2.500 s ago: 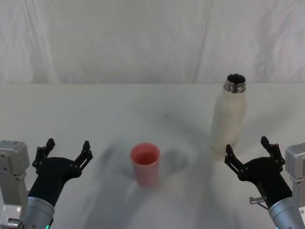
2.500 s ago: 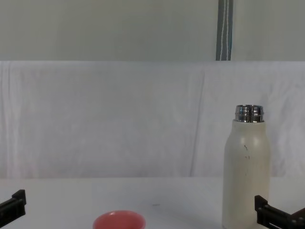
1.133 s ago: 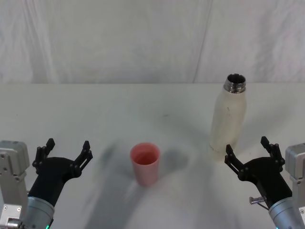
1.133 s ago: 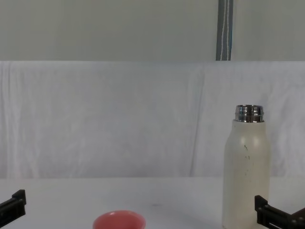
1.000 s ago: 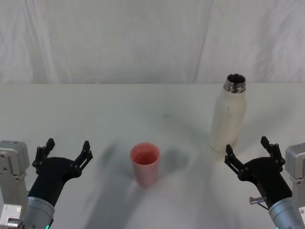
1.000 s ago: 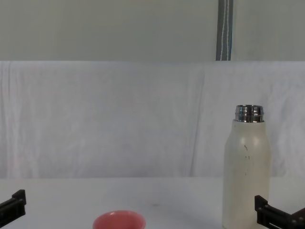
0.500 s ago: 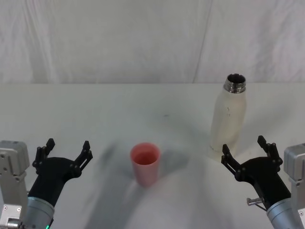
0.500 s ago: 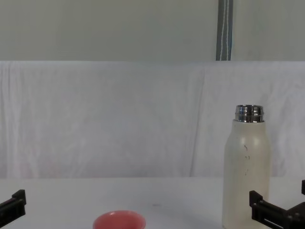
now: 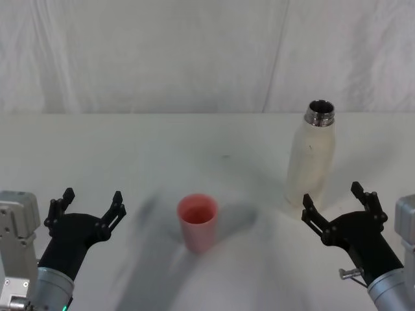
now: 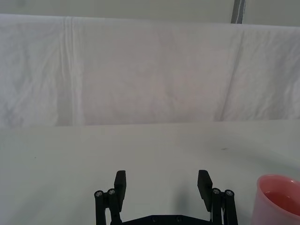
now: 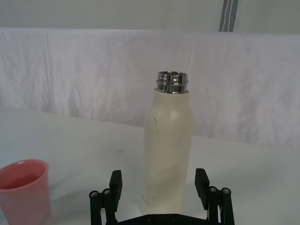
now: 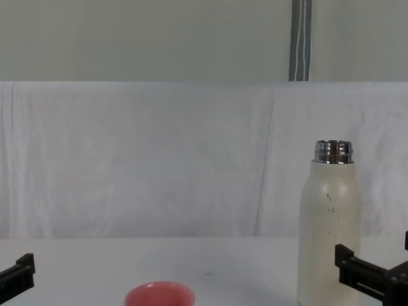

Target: Grasp the thermos with one hand and pour water into the cup lid.

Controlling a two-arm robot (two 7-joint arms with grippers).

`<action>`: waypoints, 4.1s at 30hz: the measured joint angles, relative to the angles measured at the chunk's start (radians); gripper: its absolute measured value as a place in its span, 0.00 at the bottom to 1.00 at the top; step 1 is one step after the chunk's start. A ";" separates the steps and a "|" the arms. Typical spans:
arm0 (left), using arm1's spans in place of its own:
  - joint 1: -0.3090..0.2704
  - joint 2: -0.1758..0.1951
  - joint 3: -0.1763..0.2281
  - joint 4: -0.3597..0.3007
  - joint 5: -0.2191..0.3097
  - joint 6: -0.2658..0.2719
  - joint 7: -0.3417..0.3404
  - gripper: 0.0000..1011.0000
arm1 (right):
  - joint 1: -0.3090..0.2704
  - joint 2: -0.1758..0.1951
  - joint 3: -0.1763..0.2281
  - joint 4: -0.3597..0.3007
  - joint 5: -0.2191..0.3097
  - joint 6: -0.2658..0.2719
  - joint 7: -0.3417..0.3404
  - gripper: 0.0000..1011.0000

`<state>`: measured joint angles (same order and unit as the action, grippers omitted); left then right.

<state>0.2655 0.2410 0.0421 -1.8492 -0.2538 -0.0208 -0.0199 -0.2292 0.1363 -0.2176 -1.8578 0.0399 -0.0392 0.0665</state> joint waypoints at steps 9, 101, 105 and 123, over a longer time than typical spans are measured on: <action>0.000 0.000 0.000 0.000 0.000 0.000 0.000 0.99 | 0.000 -0.009 0.021 -0.014 0.006 0.016 0.034 0.99; 0.000 0.000 0.000 0.000 0.000 0.000 0.000 0.99 | 0.280 -0.001 0.010 0.265 0.102 0.128 0.104 0.99; 0.000 0.000 0.000 0.000 0.000 0.000 0.000 0.99 | 0.289 -0.002 0.008 0.278 0.103 0.125 0.107 0.99; 0.000 0.000 0.000 0.000 0.000 0.000 0.000 0.99 | 0.321 -0.006 0.011 0.326 0.120 0.121 0.109 0.99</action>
<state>0.2655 0.2410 0.0421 -1.8492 -0.2538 -0.0208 -0.0199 0.0919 0.1300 -0.2064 -1.5323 0.1596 0.0823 0.1759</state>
